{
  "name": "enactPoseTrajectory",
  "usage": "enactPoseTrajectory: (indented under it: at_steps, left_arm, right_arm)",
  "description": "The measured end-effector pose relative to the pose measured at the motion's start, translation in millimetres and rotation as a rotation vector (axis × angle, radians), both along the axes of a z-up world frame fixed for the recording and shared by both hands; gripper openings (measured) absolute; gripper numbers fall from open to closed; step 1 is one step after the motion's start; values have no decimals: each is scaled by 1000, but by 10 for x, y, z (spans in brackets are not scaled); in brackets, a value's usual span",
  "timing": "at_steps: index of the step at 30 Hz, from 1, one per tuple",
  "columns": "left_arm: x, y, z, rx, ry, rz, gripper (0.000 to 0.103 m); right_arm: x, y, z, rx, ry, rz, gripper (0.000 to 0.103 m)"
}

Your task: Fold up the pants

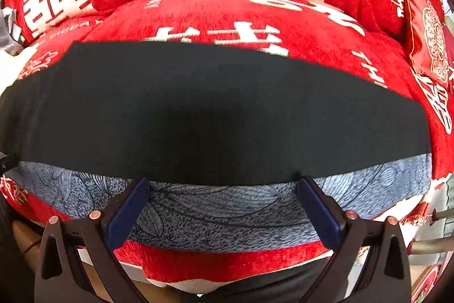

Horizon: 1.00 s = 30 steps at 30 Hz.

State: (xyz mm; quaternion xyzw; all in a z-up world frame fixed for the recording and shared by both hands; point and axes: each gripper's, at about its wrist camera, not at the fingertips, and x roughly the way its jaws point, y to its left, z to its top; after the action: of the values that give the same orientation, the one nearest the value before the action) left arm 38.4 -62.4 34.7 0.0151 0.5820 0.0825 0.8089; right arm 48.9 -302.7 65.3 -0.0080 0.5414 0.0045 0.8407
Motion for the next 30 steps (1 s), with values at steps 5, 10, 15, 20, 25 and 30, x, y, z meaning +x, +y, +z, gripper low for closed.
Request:
enactPoseTrajectory:
  at_steps: [5, 10, 15, 20, 25, 30]
  left_arm:
    - [121, -111, 31, 14, -1, -21, 103]
    - [305, -295, 54, 8, 14, -82, 103]
    - [394, -781, 48, 0, 21, -140, 103]
    - [516, -1177, 71, -5, 32, -209, 103]
    - [638, -1607, 74, -12, 46, -266, 103]
    - [795, -2052, 73, -29, 65, -309, 103]
  right_arm:
    - [3, -250, 16, 15, 12, -29, 103]
    - [-25, -840, -10, 73, 14, -173, 103]
    - [-209, -1417, 0, 56, 9, -298, 103]
    - [-524, -1946, 2, 87, -19, -413, 103]
    - [-777, -2309, -112, 202, -50, -495, 103]
    - [-866, -2427, -173, 328, -107, -475, 103]
